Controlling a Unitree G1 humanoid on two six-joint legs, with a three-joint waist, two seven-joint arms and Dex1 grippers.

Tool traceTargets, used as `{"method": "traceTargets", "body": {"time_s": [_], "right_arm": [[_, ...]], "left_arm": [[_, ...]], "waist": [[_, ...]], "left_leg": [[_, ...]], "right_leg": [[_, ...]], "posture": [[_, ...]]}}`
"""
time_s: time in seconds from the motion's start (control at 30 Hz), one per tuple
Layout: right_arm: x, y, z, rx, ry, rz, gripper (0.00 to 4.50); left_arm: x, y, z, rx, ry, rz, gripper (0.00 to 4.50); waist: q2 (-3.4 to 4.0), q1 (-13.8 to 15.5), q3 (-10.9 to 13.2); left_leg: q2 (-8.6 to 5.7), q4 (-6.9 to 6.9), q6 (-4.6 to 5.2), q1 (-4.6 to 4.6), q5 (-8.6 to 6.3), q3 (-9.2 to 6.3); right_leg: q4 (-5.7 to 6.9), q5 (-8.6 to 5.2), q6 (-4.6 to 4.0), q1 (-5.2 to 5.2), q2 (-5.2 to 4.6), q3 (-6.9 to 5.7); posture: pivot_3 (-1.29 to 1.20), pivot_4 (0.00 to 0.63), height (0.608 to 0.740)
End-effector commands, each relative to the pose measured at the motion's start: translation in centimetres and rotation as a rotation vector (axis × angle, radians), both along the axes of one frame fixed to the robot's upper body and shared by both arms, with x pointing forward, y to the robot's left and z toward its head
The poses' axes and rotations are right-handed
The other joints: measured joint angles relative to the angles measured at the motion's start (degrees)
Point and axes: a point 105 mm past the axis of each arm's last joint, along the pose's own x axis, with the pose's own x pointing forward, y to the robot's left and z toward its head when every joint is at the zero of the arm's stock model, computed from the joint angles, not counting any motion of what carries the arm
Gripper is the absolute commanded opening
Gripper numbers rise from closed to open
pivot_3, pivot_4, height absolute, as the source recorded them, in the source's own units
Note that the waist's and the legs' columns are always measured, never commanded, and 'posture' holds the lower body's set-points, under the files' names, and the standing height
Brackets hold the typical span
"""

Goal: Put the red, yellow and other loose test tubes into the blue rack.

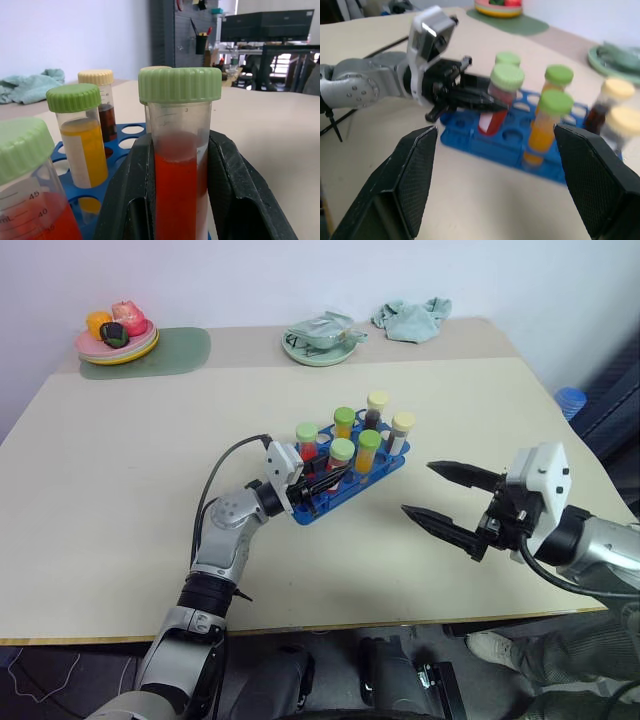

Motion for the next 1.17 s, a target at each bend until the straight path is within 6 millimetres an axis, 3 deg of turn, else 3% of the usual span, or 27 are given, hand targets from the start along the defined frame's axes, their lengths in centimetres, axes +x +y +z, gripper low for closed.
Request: {"method": "traceTargets", "body": {"time_s": [0.03, 0.17, 0.4, 0.43, 0.7, 0.83, 1.0, 1.17], "right_arm": [[-1.0, -0.2, 0.4, -0.020, -0.012, 0.003, 3.79], [-1.6, -0.8, -0.2, -0.030, 0.017, -0.015, 3.79], [-1.7, -1.0, -0.3, -0.059, 0.006, -0.026, 3.79], [-1.7, -1.1, -0.3, -0.061, 0.004, -0.027, 3.79], [-1.6, -1.5, -0.7, -0.061, 0.008, -0.013, 3.79], [-1.2, -1.8, -1.3, -0.037, 0.023, -0.009, 3.79], [-0.6, -2.8, -2.4, -0.051, 0.043, -0.044, 3.79], [0.6, -4.1, -2.7, -0.045, 0.032, -0.101, 3.79]], "left_arm": [[0.4, 0.9, -0.5, 0.011, 0.003, 0.048, 0.77], [0.5, 1.0, -0.6, 0.007, 0.018, 0.038, 0.77], [0.3, 1.3, 0.1, -0.040, 0.058, 0.005, 4.32], [0.3, 1.4, 0.2, -0.044, 0.056, 0.006, 4.47], [-1.0, 4.1, 4.5, -0.103, -0.035, 0.043, 4.47], [-1.1, 9.1, 3.3, -0.007, 0.037, 0.175, 4.47], [-2.2, 14.4, -0.1, 0.161, 0.180, 0.384, 4.47], [-4.2, 17.3, -0.2, 0.188, 0.226, 0.471, 4.47]], "waist": [[0.03, -0.1, 0.0], [0.07, -0.1, -0.1], [0.09, 0.0, -0.1], [0.08, 0.0, -0.1], [0.09, -0.1, -0.1], [0.17, -0.3, -0.1], [0.18, 0.1, -0.1], [0.18, 0.1, -0.1]], "left_leg": [[0.00, 0.00, 0.00, 0.01, 0.00, 0.00], [0.00, 0.00, 0.00, 0.05, 0.00, 0.01], [0.01, 0.00, 0.02, 0.10, -0.01, 0.00], [0.01, 0.00, 0.02, 0.10, -0.02, 0.00], [0.02, 0.00, 0.02, 0.08, -0.02, -0.02], [0.04, -0.05, 0.02, 0.14, -0.02, 0.01], [0.07, -0.08, 0.04, 0.16, -0.03, 0.01], [0.07, -0.08, 0.10, 0.16, -0.08, 0.00]], "right_leg": [[0.00, 0.00, 0.00, 0.01, 0.00, 0.00], [0.01, 0.01, 0.02, 0.05, 0.01, 0.01], [-0.02, 0.01, 0.02, 0.10, 0.03, 0.00], [-0.03, 0.01, 0.02, 0.10, 0.03, 0.00], [-0.04, 0.01, 0.02, 0.10, 0.03, 0.01], [-0.05, 0.01, 0.02, 0.10, 0.09, 0.02], [-0.13, 0.01, 0.02, 0.17, 0.15, 0.03], [-0.24, 0.01, 0.02, 0.23, 0.18, 0.00]], "posture": [[0.00, 0.150, 0.740], [0.00, 0.150, 0.740], [0.00, 0.150, 0.740], [0.00, 0.150, 0.740], [0.00, 0.150, 0.740], [0.00, 0.150, 0.740], [0.00, 0.150, 0.740], [0.00, 0.150, 0.740]]}}
